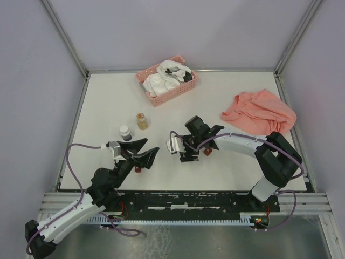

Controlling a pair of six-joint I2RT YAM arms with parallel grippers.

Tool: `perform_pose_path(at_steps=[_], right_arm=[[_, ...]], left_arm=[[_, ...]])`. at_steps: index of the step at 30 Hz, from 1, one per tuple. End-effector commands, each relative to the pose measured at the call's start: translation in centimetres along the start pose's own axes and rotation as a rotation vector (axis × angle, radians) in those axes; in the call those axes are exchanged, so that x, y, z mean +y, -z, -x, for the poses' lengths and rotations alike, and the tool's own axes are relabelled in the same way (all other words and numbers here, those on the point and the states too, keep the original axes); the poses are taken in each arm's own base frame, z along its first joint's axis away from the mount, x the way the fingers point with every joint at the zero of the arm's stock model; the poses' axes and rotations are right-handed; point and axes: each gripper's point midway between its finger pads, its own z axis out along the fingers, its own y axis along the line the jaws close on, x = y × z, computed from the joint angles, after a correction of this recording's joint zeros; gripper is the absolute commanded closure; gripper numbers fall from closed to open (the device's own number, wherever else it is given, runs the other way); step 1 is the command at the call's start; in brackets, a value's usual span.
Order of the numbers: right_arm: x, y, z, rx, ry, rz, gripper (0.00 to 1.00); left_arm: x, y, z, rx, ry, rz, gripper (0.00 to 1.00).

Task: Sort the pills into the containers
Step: Open the pill container at the center of the board.

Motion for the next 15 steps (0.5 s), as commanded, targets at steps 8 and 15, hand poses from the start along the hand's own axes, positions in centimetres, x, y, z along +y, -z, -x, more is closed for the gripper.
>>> perform_pose_path(at_steps=[8, 15], right_arm=[[-1.6, -1.0, 0.7, 0.031, -0.013, -0.031, 0.31], [-1.6, -1.5, 0.6, 0.044, -0.024, -0.022, 0.35]], left_arm=[[1.9, 0.6, -3.0, 0.078, 0.027, 0.081, 0.11], [2.0, 0.6, -3.0, 0.082, 0.03, 0.085, 0.11]])
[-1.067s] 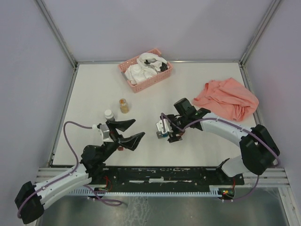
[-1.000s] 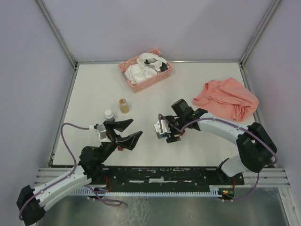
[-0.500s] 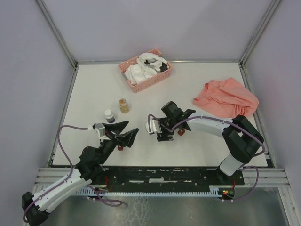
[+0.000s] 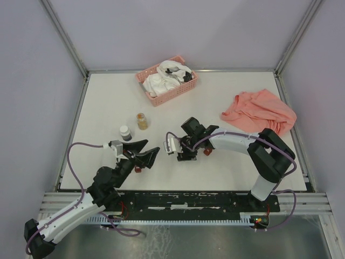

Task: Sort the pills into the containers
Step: Open the pill container at the center of the board.

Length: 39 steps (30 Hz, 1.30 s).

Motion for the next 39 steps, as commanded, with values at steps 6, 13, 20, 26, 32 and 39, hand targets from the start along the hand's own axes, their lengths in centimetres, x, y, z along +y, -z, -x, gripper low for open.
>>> perform_pose_path(at_steps=[6, 13, 20, 26, 32, 39], right_arm=[[-1.1, -0.1, 1.4, -0.011, 0.003, -0.023, 0.36], [-1.2, -0.2, 1.3, -0.004, -0.007, -0.025, 0.41], [-1.5, 0.3, 1.7, -0.009, -0.02, -0.041, 0.53], [-1.8, 1.9, 2.7, -0.067, -0.078, -0.039, 0.66], [-2.2, 4.0, 3.7, -0.166, -0.191, -0.03, 0.69], [-3.2, 7.1, 5.3, -0.286, -0.336, -0.048, 0.71]], left_arm=[[0.7, 0.3, -1.3, 0.019, 0.027, 0.022, 0.11], [0.7, 0.4, -1.3, 0.022, 0.028, 0.02, 0.12], [0.5, 0.4, -1.3, 0.032, 0.027, 0.014, 0.12], [-0.7, 0.6, -1.3, 0.051, 0.031, -0.047, 0.12], [-3.2, 0.7, -0.3, 0.015, 0.046, -0.18, 0.12], [-4.7, 0.4, 1.5, -0.023, 0.086, -0.227, 0.11]])
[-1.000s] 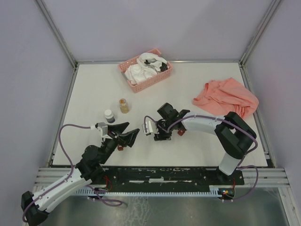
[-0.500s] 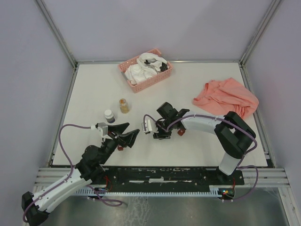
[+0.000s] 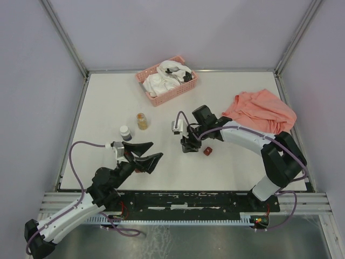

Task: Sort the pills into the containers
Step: Open the pill container at the center of the board.

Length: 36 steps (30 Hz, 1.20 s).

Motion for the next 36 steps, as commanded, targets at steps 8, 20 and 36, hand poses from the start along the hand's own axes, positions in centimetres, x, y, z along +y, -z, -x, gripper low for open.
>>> perform_pose_path(at_steps=[8, 20, 36], right_arm=[[-1.2, 6.1, 6.4, -0.269, -0.219, -0.037, 0.71], [-3.2, 9.4, 6.6, -0.355, -0.394, -0.098, 0.72], [-4.1, 9.8, 6.3, -0.385, -0.476, -0.114, 0.72]], left_arm=[[-2.7, -1.6, 3.1, -0.103, 0.148, -0.087, 0.11], [-1.5, -4.8, 1.0, 0.028, 0.328, 0.056, 0.1], [-0.1, -4.8, 0.0, 0.023, 0.434, 0.145, 0.1]])
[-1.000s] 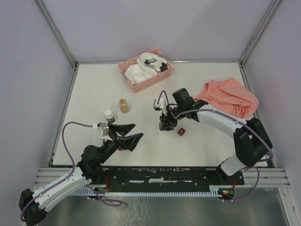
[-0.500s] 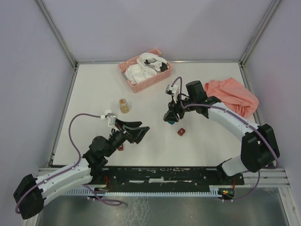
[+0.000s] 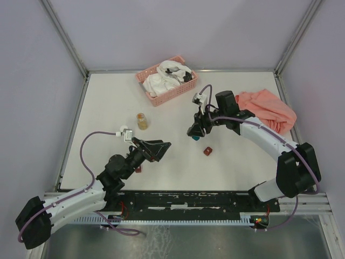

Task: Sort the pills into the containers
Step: Open the pill container at the center of the board.

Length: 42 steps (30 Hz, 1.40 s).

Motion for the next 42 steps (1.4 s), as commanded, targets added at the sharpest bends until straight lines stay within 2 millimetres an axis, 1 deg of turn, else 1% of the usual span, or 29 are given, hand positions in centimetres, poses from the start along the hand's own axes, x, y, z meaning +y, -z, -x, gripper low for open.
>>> perform_pose_path(at_steps=[1, 14, 21, 24, 27, 31, 37, 42], right_arm=[[0.6, 0.7, 2.1, -0.065, 0.025, 0.015, 0.72], [0.5, 0.9, 2.4, -0.079, -0.013, 0.015, 0.72], [0.4, 0.7, 2.6, -0.097, -0.051, 0.013, 0.71], [0.1, 0.6, 2.5, -0.106, -0.079, 0.004, 0.71], [-0.3, 0.7, 2.7, -0.124, -0.106, -0.008, 0.71], [-0.5, 0.8, 2.9, -0.145, -0.14, -0.012, 0.71], [-0.7, 0.6, 2.9, -0.164, -0.186, -0.007, 0.71], [-0.7, 0.3, 2.9, -0.166, -0.217, 0.003, 0.71]], left_arm=[[-1.3, -0.4, 1.4, -0.052, 0.069, -0.026, 0.1], [-1.1, -0.8, 0.8, -0.023, 0.112, 0.0, 0.12], [0.2, -1.5, -0.4, 0.009, 0.135, 0.104, 0.11], [0.8, -1.7, -0.7, 0.006, 0.145, 0.17, 0.11], [1.0, -2.0, -1.2, 0.009, 0.163, 0.205, 0.1], [0.9, -2.9, -1.7, 0.007, 0.191, 0.24, 0.09], [-0.6, -5.1, -2.5, 0.011, 0.184, 0.218, 0.1], [-0.9, -6.8, -3.4, 0.014, 0.167, 0.233, 0.1]])
